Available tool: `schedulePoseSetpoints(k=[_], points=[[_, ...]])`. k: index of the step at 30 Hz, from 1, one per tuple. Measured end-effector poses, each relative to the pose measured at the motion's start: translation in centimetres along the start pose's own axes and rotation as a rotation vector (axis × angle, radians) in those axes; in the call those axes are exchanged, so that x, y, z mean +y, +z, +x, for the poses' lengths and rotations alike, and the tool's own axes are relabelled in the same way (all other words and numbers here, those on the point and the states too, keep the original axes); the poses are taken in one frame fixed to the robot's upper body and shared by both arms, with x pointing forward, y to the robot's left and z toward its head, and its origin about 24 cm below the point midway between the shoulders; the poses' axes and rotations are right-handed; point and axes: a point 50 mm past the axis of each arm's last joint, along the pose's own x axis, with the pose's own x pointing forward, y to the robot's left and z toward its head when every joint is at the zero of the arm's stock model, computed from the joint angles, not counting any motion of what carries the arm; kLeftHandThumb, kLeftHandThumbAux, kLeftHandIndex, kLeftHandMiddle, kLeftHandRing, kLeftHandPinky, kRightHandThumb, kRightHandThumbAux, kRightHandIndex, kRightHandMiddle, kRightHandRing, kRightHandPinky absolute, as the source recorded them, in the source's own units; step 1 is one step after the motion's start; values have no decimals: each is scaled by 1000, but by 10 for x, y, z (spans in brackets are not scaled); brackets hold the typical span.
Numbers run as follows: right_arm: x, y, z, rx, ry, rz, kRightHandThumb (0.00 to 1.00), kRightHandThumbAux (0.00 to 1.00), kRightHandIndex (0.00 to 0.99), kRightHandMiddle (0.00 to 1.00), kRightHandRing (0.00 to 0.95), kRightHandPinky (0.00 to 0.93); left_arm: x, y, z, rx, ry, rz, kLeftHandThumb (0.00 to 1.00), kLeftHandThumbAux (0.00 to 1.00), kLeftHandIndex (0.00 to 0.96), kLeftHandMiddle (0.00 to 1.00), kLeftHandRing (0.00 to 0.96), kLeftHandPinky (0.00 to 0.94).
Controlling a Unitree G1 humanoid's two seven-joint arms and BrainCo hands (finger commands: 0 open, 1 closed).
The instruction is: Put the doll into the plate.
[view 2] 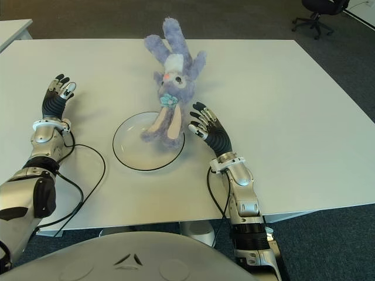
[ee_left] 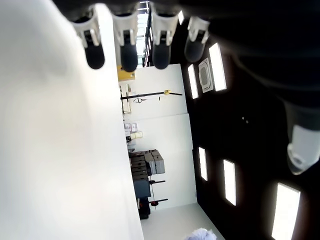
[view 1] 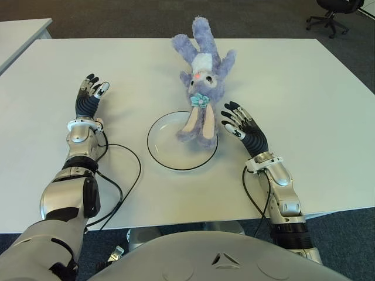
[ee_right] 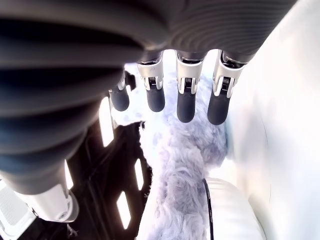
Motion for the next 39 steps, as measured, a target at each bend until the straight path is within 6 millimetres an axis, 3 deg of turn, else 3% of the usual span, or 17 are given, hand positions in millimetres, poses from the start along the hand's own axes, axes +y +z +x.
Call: schedulePoseSetpoints(k=[6,39], points=[[-2,-1,3,1,-3,-1,341,640,10,50,95,179,0,0,0,1,1,1,0,484,0,93,96,101],[-14,-2,21,-36,-30,-18,306,595,7,35,69,123,2,-4,-3,14,3,4,0,472,0,92,94,92]])
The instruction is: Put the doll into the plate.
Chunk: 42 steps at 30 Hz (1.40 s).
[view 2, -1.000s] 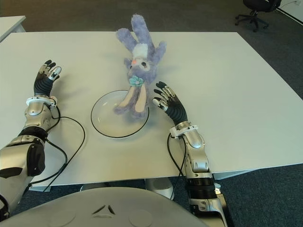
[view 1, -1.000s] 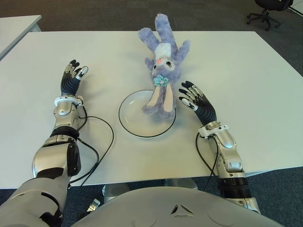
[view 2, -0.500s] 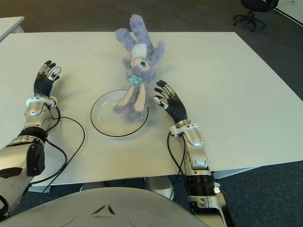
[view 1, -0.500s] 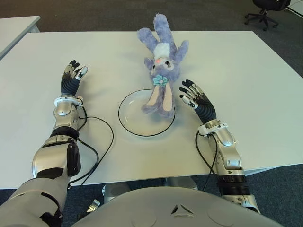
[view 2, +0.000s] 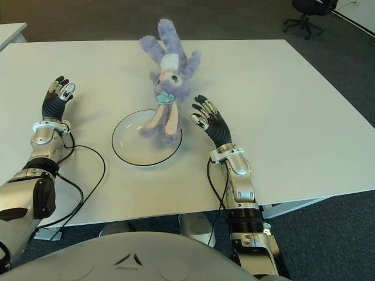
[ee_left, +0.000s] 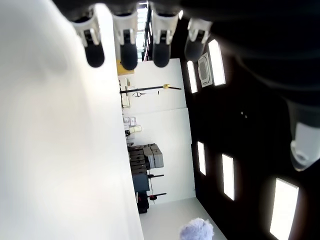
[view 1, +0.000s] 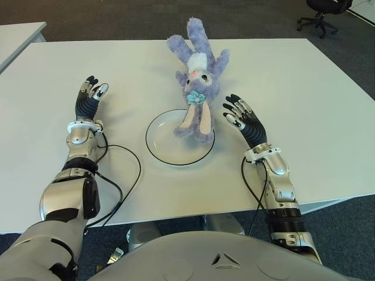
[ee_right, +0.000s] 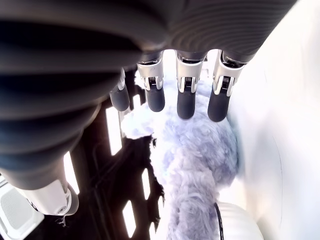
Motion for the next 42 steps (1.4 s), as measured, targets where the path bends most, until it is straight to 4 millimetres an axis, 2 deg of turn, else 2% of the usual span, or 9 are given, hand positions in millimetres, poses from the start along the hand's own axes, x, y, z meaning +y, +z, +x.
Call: schedulePoseSetpoints(k=[14,42], points=[[-2,-1,8,-24,-1,-34,260,577,0,20,42,82,0,-2,-1,6,0,-1,0,488,1,91,94,92],[-4,-4,18,-44,1,-88,221,555,7,2,32,92,-6,-5,-3,11,-11,-11,0,468,2,92,90,90]])
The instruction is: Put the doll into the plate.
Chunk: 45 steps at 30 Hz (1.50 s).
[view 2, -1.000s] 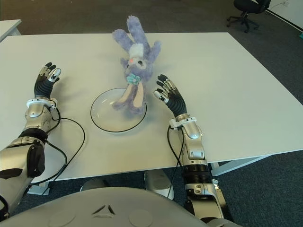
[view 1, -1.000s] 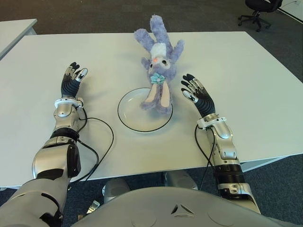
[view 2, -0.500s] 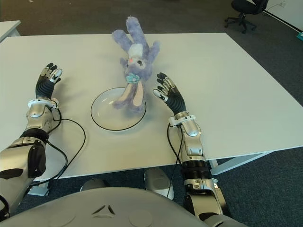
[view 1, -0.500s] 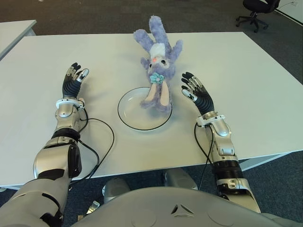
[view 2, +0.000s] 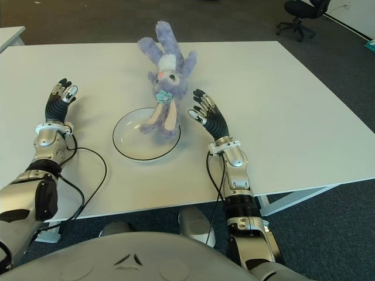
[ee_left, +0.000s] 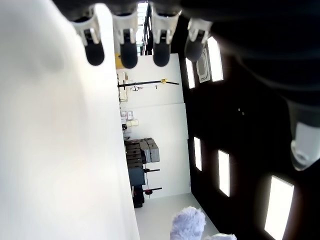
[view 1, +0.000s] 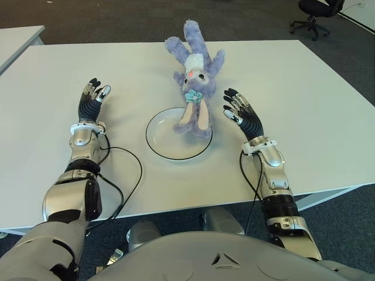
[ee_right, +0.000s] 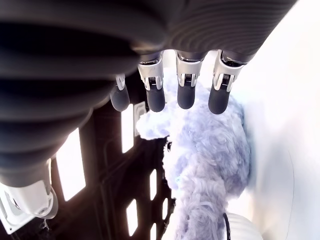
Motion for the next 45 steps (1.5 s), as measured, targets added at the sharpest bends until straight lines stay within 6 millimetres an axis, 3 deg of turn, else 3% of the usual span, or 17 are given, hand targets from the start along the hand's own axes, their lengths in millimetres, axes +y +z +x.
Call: schedulePoseSetpoints(k=[45], points=[[5,3,8,-24,2,-13,208,539,0,0,16,78,-1,1,0,-5,-5,5,0,473,0,87,95,109]])
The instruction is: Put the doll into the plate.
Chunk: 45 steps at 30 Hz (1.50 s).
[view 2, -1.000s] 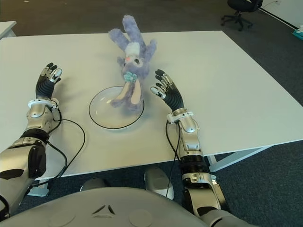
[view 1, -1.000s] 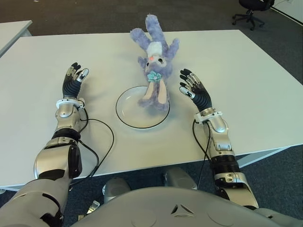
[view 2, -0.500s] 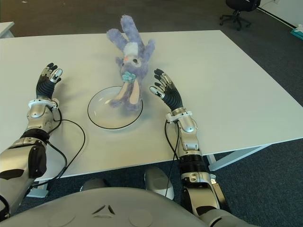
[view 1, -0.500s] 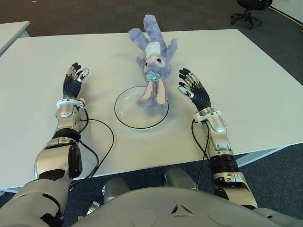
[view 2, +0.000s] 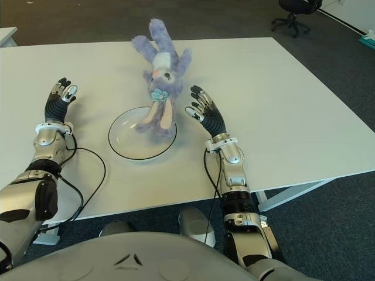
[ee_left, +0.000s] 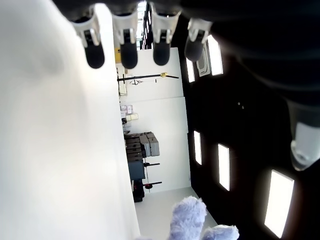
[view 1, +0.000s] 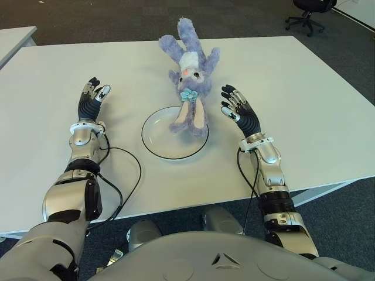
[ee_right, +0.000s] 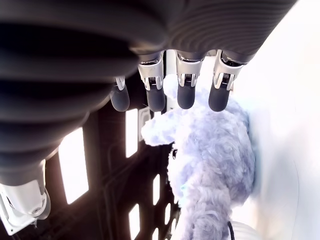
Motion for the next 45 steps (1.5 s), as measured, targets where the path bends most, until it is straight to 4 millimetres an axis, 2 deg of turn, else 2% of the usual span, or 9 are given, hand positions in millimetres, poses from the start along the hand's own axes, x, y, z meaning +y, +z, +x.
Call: schedulePoseSetpoints(k=[45], points=[[0,-6,8,30,5,7,223,522,0,0,9,72,-3,-1,-1,2,-4,-5,0,472,4,89,90,90]])
